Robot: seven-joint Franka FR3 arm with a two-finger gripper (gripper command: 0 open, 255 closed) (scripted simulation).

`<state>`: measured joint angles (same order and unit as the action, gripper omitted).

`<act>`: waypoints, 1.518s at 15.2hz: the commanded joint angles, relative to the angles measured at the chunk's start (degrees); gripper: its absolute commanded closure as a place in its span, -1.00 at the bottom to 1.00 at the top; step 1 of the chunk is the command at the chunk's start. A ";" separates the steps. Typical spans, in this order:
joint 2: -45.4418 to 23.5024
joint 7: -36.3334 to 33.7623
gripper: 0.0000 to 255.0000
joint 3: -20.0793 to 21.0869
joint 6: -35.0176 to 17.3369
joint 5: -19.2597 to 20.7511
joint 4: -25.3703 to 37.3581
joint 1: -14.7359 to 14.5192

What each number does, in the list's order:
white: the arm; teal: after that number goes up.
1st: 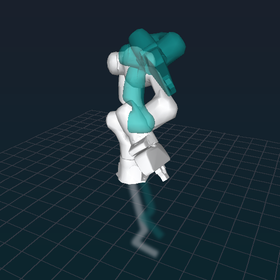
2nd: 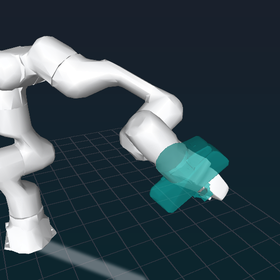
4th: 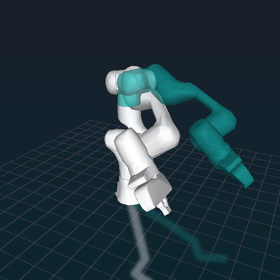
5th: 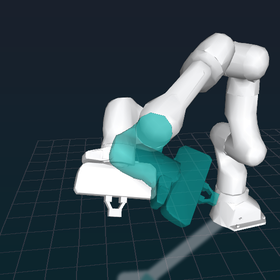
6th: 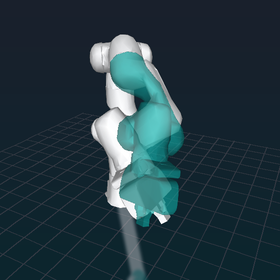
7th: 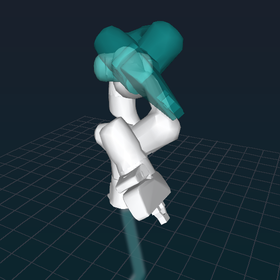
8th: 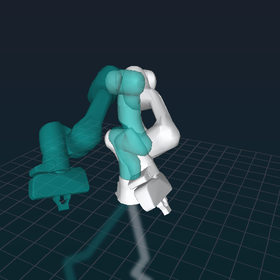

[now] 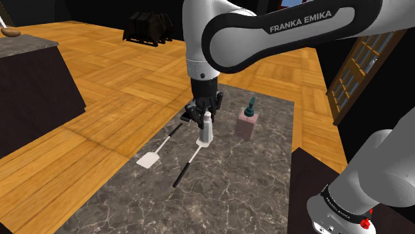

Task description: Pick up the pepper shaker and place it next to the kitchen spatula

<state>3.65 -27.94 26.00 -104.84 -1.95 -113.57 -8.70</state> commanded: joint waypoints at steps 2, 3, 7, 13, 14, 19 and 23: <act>-0.68 -0.11 1.00 0.05 -2.33 0.28 -1.68 0.00; -0.87 -0.17 1.00 0.08 -3.09 0.36 -2.26 -0.02; -1.78 -0.45 1.00 0.20 -6.11 0.73 -4.46 -0.08; -3.54 -1.04 1.00 0.35 -10.61 1.51 -7.38 -0.19; -3.88 -1.16 1.00 0.37 -11.36 1.67 -7.82 -0.20; -5.77 -1.85 1.00 0.43 -15.09 2.61 -9.86 -0.31; -7.17 -2.38 1.00 0.43 -17.51 3.35 -11.03 -0.40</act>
<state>-3.40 -30.22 26.40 -121.82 1.34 -124.20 -9.07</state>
